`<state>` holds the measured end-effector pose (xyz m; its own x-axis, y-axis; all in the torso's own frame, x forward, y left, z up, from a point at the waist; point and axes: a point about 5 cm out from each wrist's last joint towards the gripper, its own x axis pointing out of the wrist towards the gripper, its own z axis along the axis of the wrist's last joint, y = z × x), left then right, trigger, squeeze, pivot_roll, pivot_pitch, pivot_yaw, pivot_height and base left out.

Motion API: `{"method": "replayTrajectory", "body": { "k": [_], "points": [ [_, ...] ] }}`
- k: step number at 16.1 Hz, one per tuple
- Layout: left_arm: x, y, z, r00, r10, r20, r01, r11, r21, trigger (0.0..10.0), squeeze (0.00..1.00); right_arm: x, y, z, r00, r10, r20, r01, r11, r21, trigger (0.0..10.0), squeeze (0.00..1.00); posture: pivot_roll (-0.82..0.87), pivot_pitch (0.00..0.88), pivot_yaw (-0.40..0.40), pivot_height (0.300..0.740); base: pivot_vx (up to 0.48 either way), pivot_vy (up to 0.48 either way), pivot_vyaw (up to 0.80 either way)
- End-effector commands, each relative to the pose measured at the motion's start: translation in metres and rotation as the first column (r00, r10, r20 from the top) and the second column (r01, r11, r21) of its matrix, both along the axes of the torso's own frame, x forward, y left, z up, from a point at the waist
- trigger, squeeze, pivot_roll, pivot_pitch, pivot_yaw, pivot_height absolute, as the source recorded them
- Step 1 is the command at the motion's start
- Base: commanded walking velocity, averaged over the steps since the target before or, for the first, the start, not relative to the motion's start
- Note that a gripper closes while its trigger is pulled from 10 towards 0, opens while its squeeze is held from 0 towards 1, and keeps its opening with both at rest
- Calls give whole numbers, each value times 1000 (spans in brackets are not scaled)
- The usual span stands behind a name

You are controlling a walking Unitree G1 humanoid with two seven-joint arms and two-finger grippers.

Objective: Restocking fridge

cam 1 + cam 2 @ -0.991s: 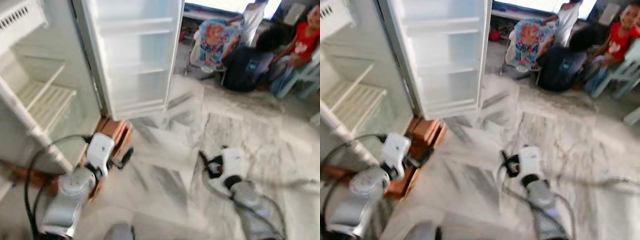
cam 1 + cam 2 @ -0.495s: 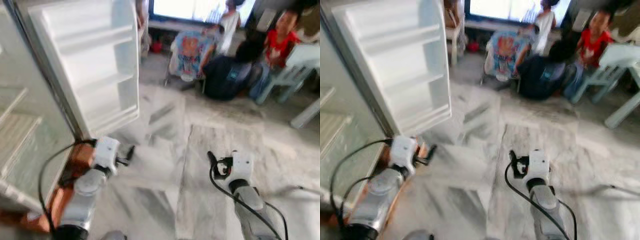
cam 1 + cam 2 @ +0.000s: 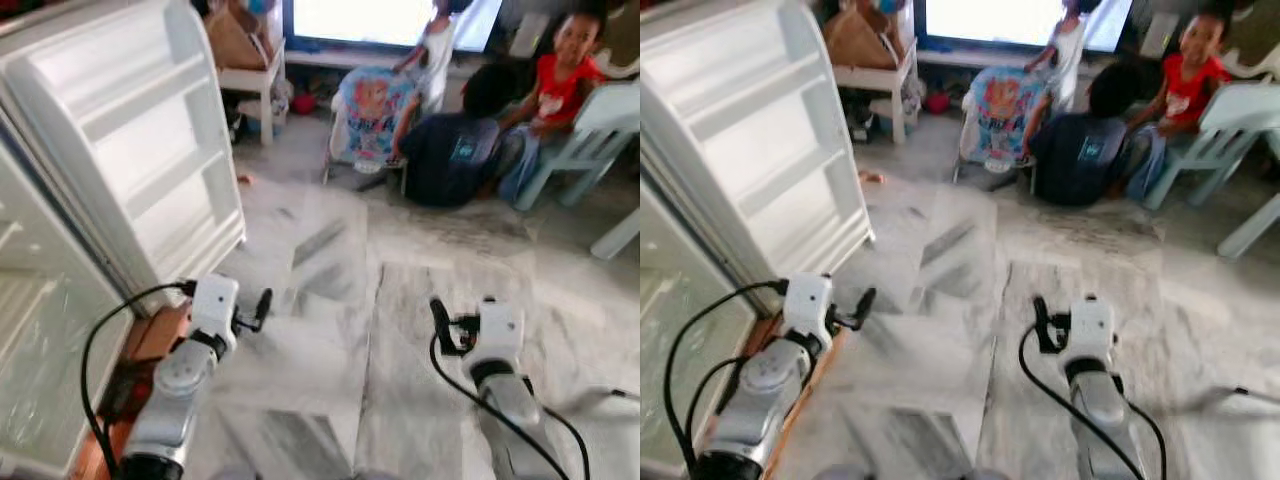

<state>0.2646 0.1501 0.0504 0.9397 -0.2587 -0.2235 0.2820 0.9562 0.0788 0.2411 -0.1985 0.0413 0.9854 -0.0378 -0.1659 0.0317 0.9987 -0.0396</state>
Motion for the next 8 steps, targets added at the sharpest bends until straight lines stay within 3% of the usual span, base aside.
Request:
{"method": "replayTrajectory", "body": {
  "k": [1, 8],
  "points": [
    [-1, 4, 0, 1000, 6, 3, -6, 1000, 17, 10000, 0, 6, 3, 5, 1000, 11, 15, -11, 1000, 12, 10000, 0, 37, 0, -39, 740, 420, 0, 0],
    [1, 20, -6, 995, 94, -19, -94, 995, 17, 10000, 0, 12, -4, 3, 999, -42, 12, 42, 999, 10, 10000, 0, 39, 0, -43, 740, 361, -312, -800]
  ]
}}
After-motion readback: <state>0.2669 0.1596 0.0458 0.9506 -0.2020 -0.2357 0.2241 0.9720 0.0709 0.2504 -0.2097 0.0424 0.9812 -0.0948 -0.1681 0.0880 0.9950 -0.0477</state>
